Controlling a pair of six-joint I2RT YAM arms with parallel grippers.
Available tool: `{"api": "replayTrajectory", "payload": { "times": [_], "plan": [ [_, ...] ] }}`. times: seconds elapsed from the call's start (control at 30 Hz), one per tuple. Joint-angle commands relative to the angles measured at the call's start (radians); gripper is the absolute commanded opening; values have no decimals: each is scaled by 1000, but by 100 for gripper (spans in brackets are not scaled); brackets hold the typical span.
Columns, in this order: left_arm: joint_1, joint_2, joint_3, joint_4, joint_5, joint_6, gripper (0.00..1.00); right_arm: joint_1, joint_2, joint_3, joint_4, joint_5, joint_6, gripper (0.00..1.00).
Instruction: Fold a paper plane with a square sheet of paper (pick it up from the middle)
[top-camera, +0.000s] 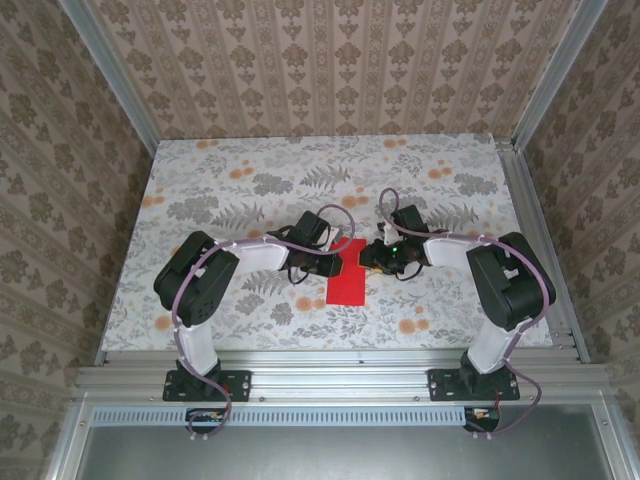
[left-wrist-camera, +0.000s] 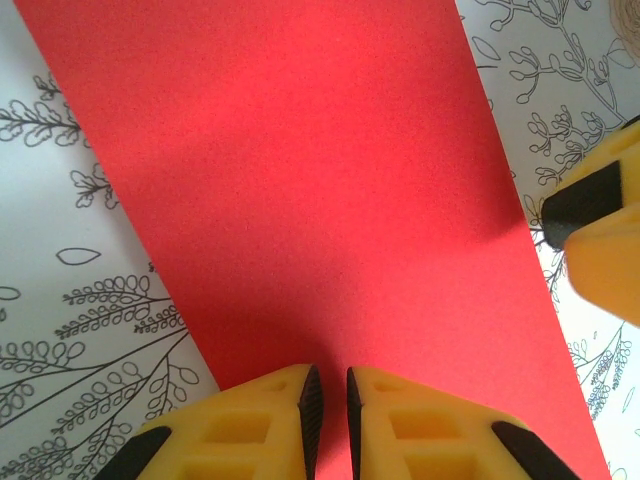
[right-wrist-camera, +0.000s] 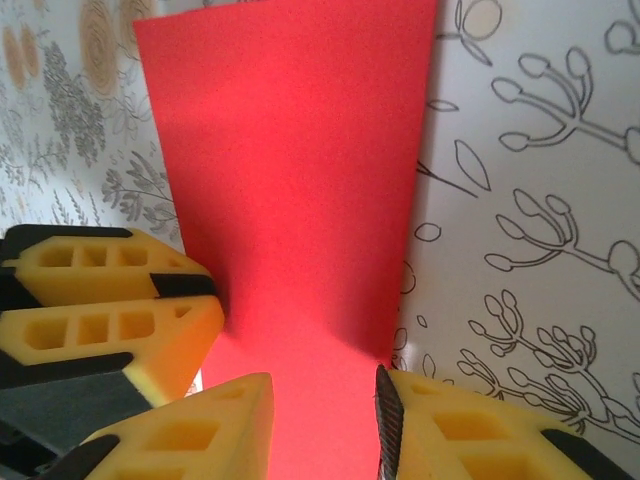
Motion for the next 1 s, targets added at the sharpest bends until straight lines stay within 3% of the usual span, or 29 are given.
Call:
{"api": "replayTrajectory", "payload": {
  "times": [0.0,0.37,0.67,0.97],
  "plan": [
    [4,37,-50,-153,-8,15,19,12,28,23,-44,9,-2,37],
    [3,54,-51,-146,-4,16,19,31,27,56,-77,19,-9,38],
    [3,56,-62,-142,-1,15,19,30,4,85,-206,179,-81,40],
    [3,57,-57,-141,1,15,19,32,57,94,-113,51,-28,41]
  ]
}}
